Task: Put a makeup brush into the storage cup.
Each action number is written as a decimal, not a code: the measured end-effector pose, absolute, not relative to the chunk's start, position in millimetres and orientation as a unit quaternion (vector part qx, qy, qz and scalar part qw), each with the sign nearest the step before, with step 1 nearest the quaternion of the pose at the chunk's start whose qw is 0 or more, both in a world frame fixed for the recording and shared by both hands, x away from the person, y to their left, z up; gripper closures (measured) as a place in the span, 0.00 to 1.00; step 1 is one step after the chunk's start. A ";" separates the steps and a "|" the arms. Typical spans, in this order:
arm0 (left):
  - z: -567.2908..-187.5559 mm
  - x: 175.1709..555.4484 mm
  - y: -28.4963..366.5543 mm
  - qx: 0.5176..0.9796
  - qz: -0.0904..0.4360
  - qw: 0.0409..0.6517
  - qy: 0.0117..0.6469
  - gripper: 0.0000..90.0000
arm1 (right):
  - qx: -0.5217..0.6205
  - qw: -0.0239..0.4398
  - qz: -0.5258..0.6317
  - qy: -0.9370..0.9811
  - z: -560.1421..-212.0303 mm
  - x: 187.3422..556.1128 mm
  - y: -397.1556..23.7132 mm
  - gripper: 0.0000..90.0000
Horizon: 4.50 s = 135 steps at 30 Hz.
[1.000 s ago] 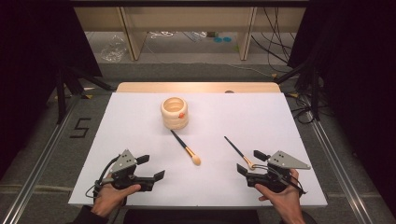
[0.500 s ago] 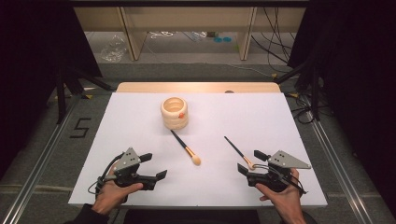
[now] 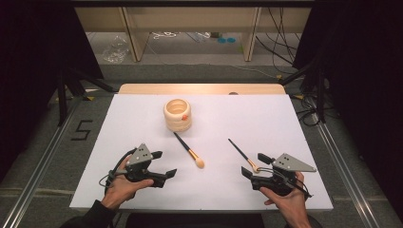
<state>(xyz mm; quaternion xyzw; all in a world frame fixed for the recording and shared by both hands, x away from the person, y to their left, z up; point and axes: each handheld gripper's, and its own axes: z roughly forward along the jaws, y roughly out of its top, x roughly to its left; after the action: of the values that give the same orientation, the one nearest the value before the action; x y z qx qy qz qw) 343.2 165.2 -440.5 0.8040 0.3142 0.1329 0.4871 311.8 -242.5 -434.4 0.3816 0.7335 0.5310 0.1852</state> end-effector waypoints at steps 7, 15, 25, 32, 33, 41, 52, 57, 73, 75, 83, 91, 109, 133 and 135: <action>-433.5 361.1 159.4 0.822 0.125 0.479 0.280 0.19 | 0.383 0.183 0.529 0.735 -434.1 311.5 -242.7 0.24; -429.8 398.5 149.6 0.853 0.116 0.450 0.239 0.20 | 0.383 0.186 0.527 0.736 -434.8 312.6 -243.4 0.24; -435.2 436.8 123.9 0.892 0.095 0.397 0.193 0.23 | 0.383 0.180 0.525 0.738 -435.2 312.6 -243.3 0.25; -440.3 458.4 116.8 0.919 0.080 0.354 0.153 0.24 | 0.385 0.175 0.524 0.740 -434.9 312.5 -243.8 0.25; -440.9 461.9 116.1 0.926 0.084 0.340 0.142 0.24 | 0.385 0.174 0.524 0.740 -434.8 312.5 -243.9 0.25; -451.0 476.5 112.5 0.928 0.083 0.334 0.142 0.27 | 0.380 0.176 0.524 0.741 -435.6 313.9 -244.0 0.25; -464.9 486.0 110.5 0.931 0.072 0.329 0.139 0.28 | 0.383 0.174 0.525 0.740 -435.2 314.7 -244.7 0.26; -472.3 488.5 109.6 0.935 0.070 0.319 0.141 0.30 | 0.383 0.172 0.522 0.743 -435.3 314.7 -243.9 0.26; -472.2 496.5 96.0 0.946 0.056 0.304 0.100 0.32 | 0.378 0.169 0.521 0.747 -436.2 315.9 -242.6 0.26; -474.2 497.8 96.3 0.947 0.050 0.300 0.103 0.35 | 0.377 0.168 0.521 0.747 -436.1 315.8 -242.5 0.26; -475.9 498.0 96.9 0.954 0.041 0.283 0.093 0.44 | 0.376 0.167 0.521 0.748 -436.5 315.9 -242.0 0.26; -471.7 494.2 92.4 0.961 0.034 0.260 0.090 0.57 | 0.377 0.167 0.503 0.759 -434.6 314.8 -243.5 0.26; -460.2 494.3 73.1 0.985 0.018 0.154 0.075 0.75 | 0.369 0.156 0.512 0.760 -437.7 316.4 -239.1 0.26; -456.0 495.7 57.0 0.994 -0.005 0.080 0.080 0.87 | 0.364 0.162 0.504 0.767 -437.1 316.4 -240.2 0.26; -455.9 496.4 57.3 0.994 -0.007 0.079 0.081 0.87 | 0.363 0.160 0.504 0.767 -437.1 316.5 -240.2 0.26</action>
<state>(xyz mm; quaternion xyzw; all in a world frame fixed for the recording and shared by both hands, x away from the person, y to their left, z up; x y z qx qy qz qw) 496.4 57.3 -455.9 0.9935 0.0807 -0.0074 0.0794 316.5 -240.2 -437.1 0.3635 0.7669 0.5041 0.1604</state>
